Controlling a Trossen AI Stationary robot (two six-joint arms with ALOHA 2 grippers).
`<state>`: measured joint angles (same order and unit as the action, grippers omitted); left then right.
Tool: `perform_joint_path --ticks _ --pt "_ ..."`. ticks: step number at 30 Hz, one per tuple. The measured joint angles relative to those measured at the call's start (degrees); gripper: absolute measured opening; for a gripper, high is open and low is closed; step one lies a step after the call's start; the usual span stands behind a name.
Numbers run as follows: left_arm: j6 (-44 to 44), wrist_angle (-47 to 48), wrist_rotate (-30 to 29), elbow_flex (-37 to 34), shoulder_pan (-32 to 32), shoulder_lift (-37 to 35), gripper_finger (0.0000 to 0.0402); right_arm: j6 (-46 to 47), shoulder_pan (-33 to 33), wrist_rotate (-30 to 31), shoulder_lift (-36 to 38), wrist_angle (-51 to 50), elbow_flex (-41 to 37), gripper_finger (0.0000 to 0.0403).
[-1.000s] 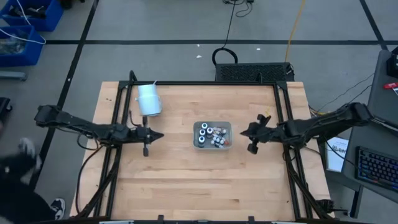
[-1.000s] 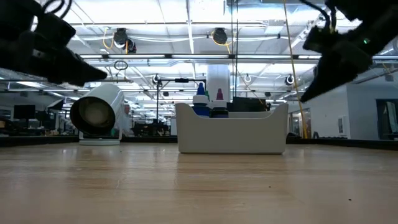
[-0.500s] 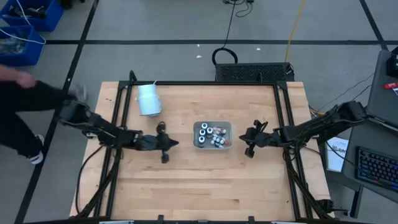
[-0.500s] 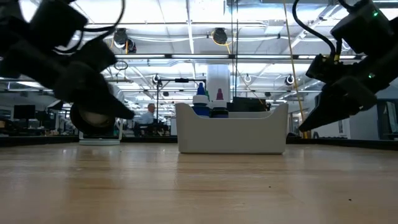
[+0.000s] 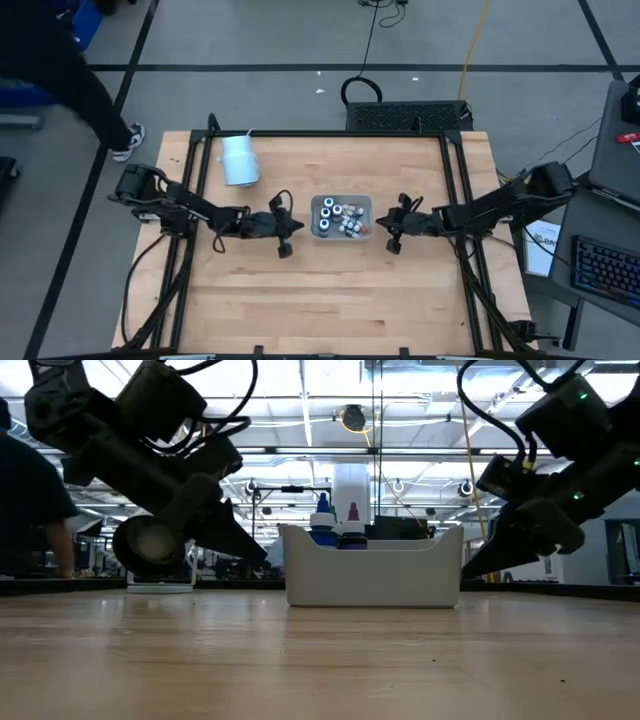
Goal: Pick & Place food coloring
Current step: Adjust the bin
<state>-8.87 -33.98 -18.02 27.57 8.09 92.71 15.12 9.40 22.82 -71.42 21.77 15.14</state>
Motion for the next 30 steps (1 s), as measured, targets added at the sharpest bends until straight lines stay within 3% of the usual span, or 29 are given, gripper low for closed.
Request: perform_joint_path --ticks 9,18,30 --pt "1.1 0.1 1.6 0.0 -1.4 0.0 0.0003 -3.6 -4.1 -7.0 -10.2 14.3 0.2 0.0000" --pt "1.2 1.6 3.0 -0.1 -3.0 0.0 0.0005 -5.5 -6.6 -9.1 -16.6 14.5 5.9 0.0000" --pt "0.9 3.2 2.8 -0.2 -2.9 0.0 0.0004 -6.4 -7.5 -10.9 -17.0 10.9 8.9 0.0000"
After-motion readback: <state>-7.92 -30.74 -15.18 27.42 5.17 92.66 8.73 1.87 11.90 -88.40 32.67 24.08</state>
